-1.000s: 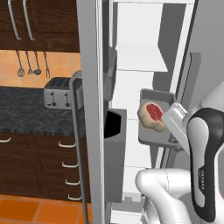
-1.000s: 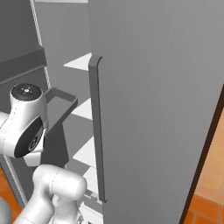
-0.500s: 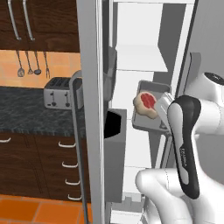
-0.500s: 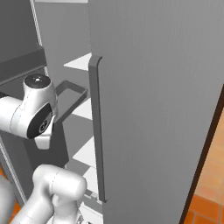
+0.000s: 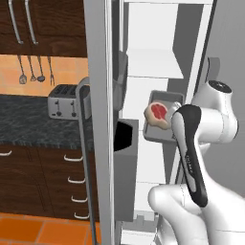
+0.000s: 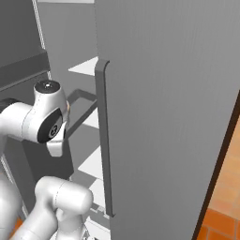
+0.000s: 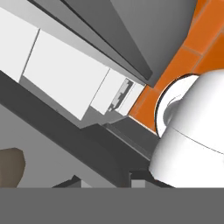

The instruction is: Take the meat container that has the steak and place it on the second highest rack of the freezer. Then take the vegetable container that has the corn and avocado and place it on the highest rack of the freezer.

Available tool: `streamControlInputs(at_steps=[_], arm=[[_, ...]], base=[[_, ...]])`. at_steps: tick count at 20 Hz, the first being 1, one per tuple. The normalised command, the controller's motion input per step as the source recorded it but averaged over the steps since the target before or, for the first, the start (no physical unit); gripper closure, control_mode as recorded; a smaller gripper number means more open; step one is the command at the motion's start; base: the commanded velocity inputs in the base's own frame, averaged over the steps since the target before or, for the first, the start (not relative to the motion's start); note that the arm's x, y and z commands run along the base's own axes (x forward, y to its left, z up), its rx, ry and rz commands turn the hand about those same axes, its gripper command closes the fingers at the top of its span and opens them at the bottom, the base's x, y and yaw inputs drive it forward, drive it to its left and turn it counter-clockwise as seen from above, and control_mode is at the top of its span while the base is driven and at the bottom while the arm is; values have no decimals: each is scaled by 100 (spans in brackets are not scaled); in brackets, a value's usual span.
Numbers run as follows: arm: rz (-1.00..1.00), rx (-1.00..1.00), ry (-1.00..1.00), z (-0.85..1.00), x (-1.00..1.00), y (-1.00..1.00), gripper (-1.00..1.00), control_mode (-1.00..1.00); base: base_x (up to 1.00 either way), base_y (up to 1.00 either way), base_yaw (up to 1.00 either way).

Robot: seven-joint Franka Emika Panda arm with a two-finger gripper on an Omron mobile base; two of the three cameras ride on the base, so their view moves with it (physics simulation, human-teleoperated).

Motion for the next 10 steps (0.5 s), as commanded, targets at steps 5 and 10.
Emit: streamControlInputs(at_steps=[5,10], arm=[[-1,-1,0,-12,19,-8,100,-100],[4,-1,0,-10,38,-24,100,-100]], base=[[0,0,0],[0,0,0]])
